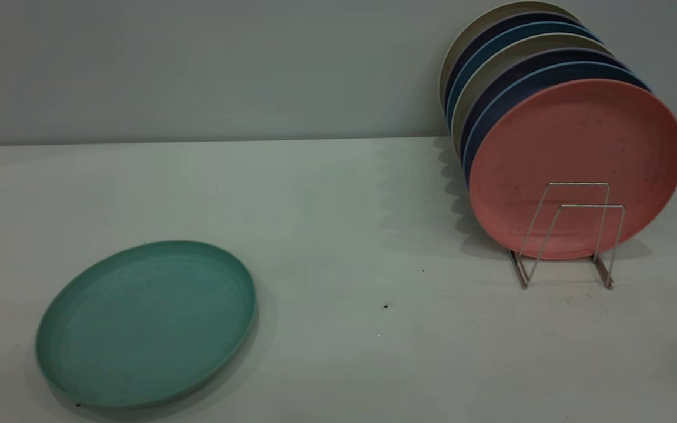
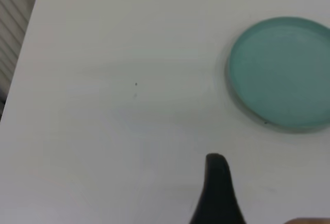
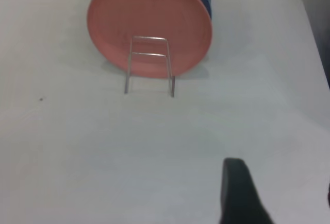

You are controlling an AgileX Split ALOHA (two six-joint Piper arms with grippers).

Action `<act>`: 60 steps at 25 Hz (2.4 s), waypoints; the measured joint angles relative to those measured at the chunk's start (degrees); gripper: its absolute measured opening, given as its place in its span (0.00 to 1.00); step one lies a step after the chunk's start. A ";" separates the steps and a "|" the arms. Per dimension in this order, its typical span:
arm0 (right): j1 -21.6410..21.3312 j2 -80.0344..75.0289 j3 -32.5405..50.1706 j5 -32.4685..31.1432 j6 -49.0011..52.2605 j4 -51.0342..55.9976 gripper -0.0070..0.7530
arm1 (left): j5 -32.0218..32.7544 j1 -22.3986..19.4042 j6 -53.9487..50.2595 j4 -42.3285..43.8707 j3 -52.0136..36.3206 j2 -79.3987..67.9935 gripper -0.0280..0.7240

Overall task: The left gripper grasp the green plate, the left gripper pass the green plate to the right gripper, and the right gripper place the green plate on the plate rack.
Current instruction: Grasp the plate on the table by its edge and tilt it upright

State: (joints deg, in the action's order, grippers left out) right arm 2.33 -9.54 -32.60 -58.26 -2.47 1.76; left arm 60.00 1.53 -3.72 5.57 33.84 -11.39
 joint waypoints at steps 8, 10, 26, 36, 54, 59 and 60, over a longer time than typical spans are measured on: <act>0.00 -24.80 -5.09 12.06 -12.09 8.58 0.66 | -7.24 0.00 -0.10 -8.19 9.28 -27.82 0.82; 0.00 -31.23 -7.13 15.15 -16.54 12.44 0.66 | -10.36 0.00 0.50 -10.36 10.94 -34.61 0.82; 7.65 -64.68 -10.41 22.66 -58.36 59.93 0.66 | -18.00 -0.82 12.56 -15.33 25.32 -80.44 0.82; 20.59 -80.21 -11.76 25.80 -65.74 74.02 0.66 | -22.63 -7.05 19.88 -20.57 29.47 -101.15 0.82; 20.64 -82.57 -11.76 27.51 -66.68 77.28 0.66 | -31.47 -6.93 29.57 -35.76 30.09 -117.30 0.59; 20.64 -82.57 -11.76 27.85 -66.34 77.28 0.66 | -31.78 -6.93 29.69 -35.88 30.16 -117.75 0.18; 20.64 -82.57 -11.76 27.89 -65.80 77.28 0.66 | -31.68 -6.93 29.69 -36.12 30.22 -117.75 0.13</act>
State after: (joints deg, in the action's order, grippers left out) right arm 22.97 -92.11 -44.36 -30.36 -68.27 79.04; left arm 28.32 -5.41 25.98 -30.56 64.06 -129.14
